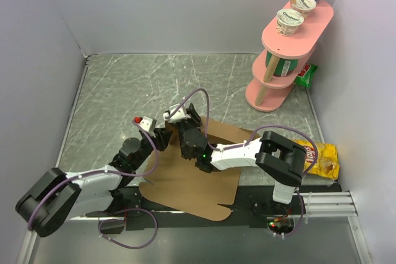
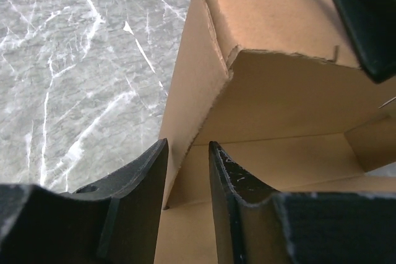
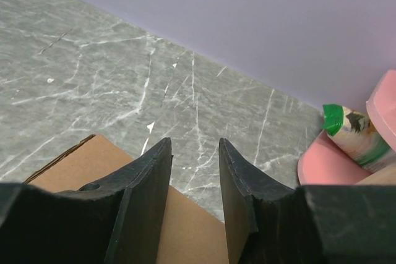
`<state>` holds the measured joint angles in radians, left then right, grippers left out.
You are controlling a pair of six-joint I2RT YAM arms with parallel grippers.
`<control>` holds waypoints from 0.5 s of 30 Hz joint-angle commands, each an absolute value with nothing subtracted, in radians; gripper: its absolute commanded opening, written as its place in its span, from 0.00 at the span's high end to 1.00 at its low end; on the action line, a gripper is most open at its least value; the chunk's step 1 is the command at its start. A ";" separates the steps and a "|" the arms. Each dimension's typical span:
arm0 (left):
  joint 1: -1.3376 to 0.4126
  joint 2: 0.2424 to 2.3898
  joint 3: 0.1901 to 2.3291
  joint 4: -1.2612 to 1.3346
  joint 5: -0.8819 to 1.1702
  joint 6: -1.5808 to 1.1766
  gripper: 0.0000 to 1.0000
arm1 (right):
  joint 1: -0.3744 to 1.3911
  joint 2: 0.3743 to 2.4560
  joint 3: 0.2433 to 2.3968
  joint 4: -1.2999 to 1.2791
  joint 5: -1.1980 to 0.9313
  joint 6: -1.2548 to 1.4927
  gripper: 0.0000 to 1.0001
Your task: Fold the paper box
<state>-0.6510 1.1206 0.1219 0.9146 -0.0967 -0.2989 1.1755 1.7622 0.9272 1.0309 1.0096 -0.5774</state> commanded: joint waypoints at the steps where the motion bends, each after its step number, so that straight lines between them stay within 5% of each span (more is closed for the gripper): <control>1: -0.640 1.037 0.132 0.896 -0.081 -0.339 0.61 | 1.181 1.776 0.897 1.121 1.054 -0.640 0.56; 10: -0.598 0.718 0.193 0.617 -0.170 -0.480 0.53 | 1.181 1.750 0.890 1.111 1.052 -0.644 0.56; 15: -0.458 0.768 0.333 0.546 0.004 -0.586 0.50 | 1.181 1.743 0.893 1.092 1.048 -0.631 0.56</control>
<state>-0.5529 0.7227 0.2062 0.6113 -0.1112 -0.4706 1.1786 1.7664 0.9081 1.1065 1.0210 -0.6281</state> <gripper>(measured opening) 0.500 0.438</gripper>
